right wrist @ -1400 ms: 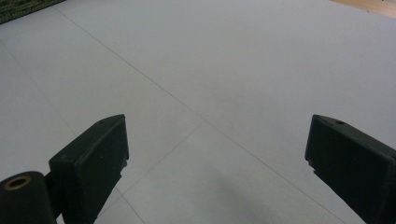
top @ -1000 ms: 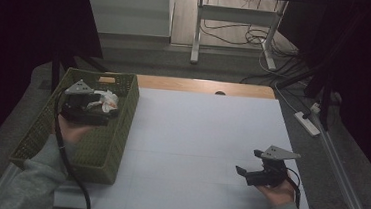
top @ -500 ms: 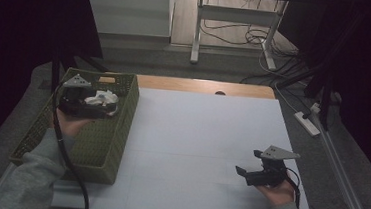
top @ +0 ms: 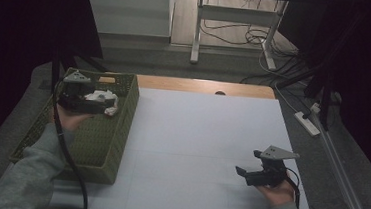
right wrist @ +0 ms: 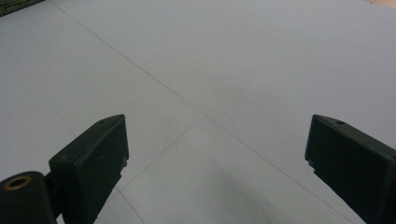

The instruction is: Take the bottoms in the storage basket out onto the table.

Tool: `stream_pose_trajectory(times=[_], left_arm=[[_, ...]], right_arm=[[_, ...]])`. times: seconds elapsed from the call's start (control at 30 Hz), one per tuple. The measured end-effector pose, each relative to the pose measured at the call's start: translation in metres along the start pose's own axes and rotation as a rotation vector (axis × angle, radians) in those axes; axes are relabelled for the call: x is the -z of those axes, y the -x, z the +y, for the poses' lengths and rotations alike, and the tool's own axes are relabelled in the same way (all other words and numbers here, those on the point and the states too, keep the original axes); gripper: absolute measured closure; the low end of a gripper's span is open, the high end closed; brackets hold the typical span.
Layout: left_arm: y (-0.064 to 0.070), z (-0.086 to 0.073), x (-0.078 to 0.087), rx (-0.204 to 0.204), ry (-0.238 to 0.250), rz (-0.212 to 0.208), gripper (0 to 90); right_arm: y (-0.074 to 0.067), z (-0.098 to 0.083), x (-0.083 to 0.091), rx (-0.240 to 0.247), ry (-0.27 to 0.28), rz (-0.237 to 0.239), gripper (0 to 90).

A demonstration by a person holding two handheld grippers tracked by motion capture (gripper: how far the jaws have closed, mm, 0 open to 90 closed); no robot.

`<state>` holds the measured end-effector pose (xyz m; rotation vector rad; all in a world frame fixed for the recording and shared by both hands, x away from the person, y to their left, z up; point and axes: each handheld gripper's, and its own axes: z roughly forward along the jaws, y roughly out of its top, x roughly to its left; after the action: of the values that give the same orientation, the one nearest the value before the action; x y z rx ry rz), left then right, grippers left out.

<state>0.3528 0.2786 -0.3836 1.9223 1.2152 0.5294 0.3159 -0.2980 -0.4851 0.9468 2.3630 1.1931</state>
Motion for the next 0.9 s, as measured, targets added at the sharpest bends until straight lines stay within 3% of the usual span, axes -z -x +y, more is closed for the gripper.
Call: stream_pose_trajectory(times=[0.9], left_arm=[[-0.031, 0.005, -0.018, 0.049, -0.035, 0.058, 9.1]], right_arm=[[0.0, -0.001, -0.001, -0.002, -0.006, -0.003, 6.4]])
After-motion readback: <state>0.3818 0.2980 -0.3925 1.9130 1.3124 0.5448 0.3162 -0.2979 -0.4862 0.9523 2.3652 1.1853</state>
